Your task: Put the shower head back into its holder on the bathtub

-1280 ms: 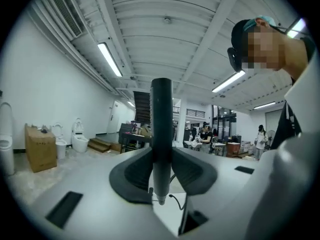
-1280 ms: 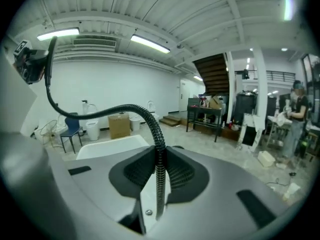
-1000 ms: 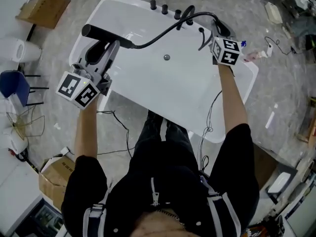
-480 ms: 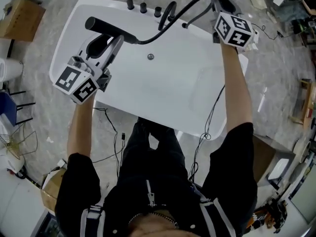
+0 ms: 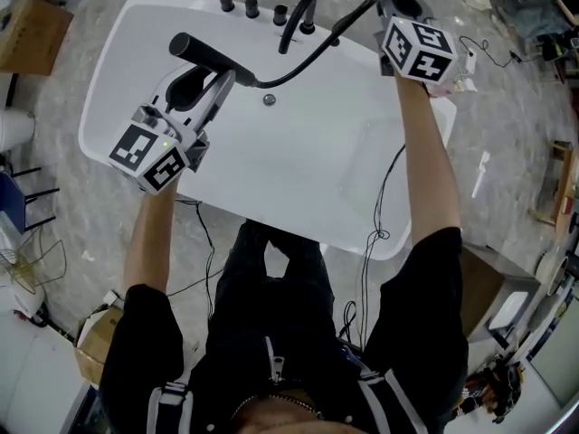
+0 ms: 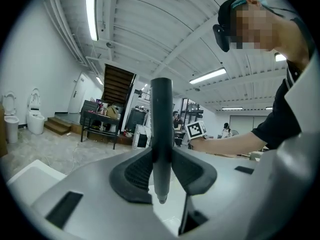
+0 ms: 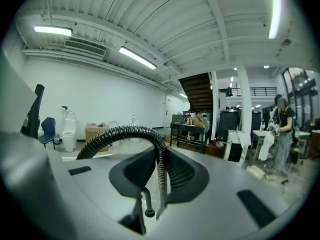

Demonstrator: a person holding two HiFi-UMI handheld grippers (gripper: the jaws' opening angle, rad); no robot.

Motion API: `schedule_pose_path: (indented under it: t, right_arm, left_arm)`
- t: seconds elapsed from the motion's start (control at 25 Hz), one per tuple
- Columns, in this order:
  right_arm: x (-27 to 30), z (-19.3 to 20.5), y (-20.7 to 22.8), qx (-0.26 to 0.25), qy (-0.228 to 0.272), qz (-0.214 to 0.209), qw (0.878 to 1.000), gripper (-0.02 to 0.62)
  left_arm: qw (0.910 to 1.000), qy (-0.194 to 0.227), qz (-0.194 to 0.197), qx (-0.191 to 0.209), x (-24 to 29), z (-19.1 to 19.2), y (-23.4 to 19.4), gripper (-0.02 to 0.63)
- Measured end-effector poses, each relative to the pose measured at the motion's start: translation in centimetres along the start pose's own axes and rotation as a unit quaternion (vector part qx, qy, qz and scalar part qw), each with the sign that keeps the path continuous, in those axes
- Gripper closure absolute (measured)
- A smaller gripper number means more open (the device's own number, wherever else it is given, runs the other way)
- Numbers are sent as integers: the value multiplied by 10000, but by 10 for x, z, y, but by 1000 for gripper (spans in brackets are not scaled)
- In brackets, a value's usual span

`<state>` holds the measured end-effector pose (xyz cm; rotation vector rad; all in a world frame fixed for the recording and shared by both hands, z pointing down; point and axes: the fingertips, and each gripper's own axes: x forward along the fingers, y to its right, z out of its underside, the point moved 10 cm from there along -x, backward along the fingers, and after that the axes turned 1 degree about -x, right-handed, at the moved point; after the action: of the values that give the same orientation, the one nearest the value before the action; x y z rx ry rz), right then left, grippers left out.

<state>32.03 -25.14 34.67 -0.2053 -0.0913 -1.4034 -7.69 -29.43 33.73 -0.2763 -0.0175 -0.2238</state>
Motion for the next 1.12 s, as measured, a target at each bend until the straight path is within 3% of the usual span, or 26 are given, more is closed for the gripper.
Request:
schedule_pose_path:
  t: [0.36,0.88,1.12]
  right_arm:
    - [11,56,9,161,-374,-34,9992,525]
    - [41,137,15,586,-849,-81,9946,525]
    - [55,167,15,683,-1018,-66,9924,525]
  left_arm:
    - [9996,-177,-134,-196,13,38,-13,474]
    - [9994,-235,-202,125,23,85,-15,474]
    - [9994,-243,-232,35,23,106,-25,474]
